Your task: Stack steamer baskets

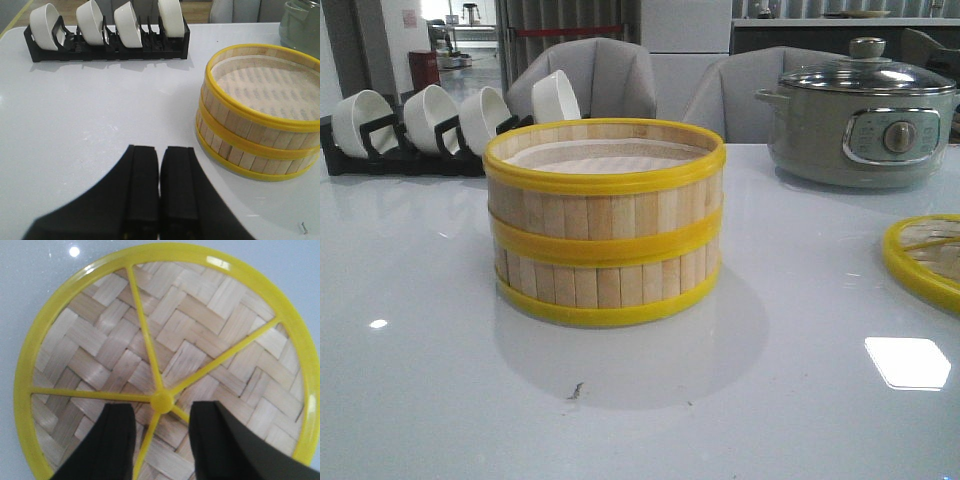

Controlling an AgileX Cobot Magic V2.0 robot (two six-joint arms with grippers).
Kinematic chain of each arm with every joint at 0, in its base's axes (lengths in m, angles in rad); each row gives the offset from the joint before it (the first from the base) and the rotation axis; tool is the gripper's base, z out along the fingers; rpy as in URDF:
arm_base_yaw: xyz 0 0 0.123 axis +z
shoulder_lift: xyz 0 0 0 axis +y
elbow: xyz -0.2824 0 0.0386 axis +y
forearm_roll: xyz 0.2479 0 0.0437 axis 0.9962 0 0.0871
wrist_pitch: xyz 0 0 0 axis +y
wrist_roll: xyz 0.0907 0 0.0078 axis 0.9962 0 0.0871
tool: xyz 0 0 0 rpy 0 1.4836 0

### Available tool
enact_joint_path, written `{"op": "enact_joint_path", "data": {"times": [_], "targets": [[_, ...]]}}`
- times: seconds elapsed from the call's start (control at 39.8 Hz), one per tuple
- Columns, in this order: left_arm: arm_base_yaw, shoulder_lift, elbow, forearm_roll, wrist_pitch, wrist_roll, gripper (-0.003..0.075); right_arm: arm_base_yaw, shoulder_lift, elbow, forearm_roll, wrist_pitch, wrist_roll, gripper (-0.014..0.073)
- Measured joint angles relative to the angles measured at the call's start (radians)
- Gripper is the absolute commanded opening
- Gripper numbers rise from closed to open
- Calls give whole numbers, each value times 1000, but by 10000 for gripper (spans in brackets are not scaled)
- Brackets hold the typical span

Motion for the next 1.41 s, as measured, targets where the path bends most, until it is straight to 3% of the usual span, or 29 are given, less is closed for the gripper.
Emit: {"op": "enact_joint_path", "data": {"times": [1.41], "targets": [[0,0,0,0,0,0,83,14,100,-73,0,11,0,380]]}}
